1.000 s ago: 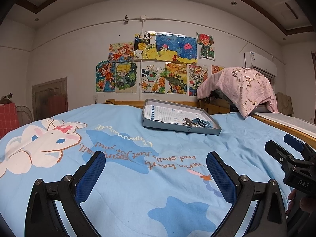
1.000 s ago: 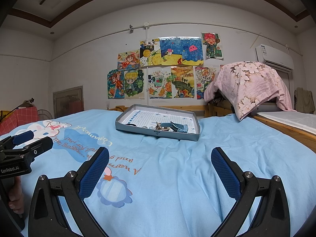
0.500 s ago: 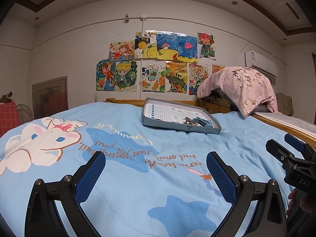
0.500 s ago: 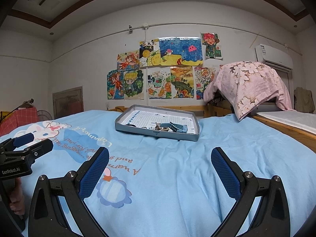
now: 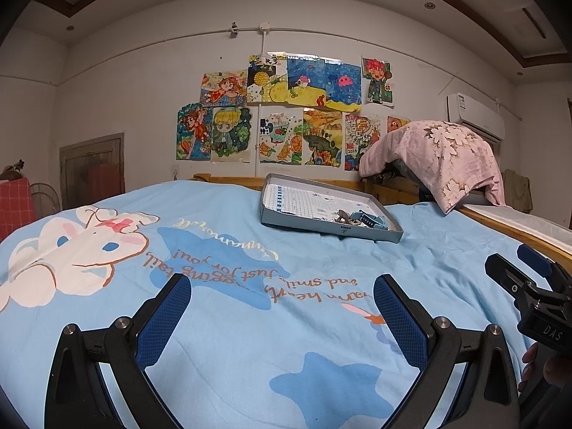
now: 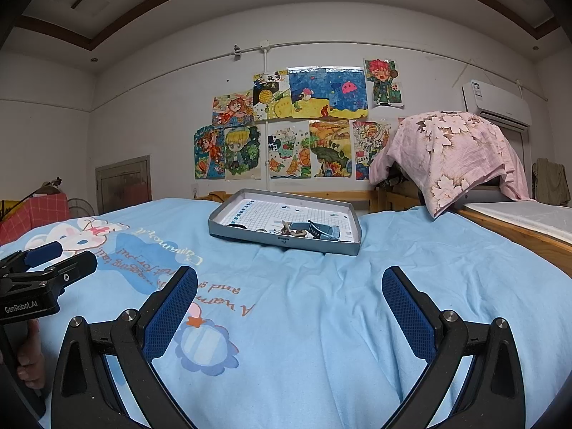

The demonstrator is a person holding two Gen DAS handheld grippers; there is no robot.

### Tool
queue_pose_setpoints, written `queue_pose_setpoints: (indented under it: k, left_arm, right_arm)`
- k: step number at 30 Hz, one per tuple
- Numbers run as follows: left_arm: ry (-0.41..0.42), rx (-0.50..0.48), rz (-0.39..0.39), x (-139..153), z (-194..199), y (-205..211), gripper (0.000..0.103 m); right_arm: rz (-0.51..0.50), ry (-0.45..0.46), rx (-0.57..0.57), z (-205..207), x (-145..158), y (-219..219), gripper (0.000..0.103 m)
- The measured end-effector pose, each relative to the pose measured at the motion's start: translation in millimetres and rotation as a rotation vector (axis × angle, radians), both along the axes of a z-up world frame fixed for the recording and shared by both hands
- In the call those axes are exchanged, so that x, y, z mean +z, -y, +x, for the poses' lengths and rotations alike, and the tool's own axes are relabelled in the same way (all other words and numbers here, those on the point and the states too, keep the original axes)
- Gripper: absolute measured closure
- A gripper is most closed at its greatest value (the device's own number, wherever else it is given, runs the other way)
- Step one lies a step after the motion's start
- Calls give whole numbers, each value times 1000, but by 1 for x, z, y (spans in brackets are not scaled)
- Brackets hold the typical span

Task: Organize jewelry

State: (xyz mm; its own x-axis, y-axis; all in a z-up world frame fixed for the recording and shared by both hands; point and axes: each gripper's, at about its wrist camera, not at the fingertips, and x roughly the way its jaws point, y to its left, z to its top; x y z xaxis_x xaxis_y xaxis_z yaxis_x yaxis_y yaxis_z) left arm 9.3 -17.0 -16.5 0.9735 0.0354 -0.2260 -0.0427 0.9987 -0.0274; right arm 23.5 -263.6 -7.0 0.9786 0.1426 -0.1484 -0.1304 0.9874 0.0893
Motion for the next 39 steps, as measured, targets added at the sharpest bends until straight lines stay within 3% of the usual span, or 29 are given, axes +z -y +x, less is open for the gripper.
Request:
queue_pose_setpoints:
  k: [39]
  left_arm:
    - [-11, 21, 15, -5, 2, -3, 0]
  right_arm:
    - [2, -2, 3, 0, -1, 0, 1]
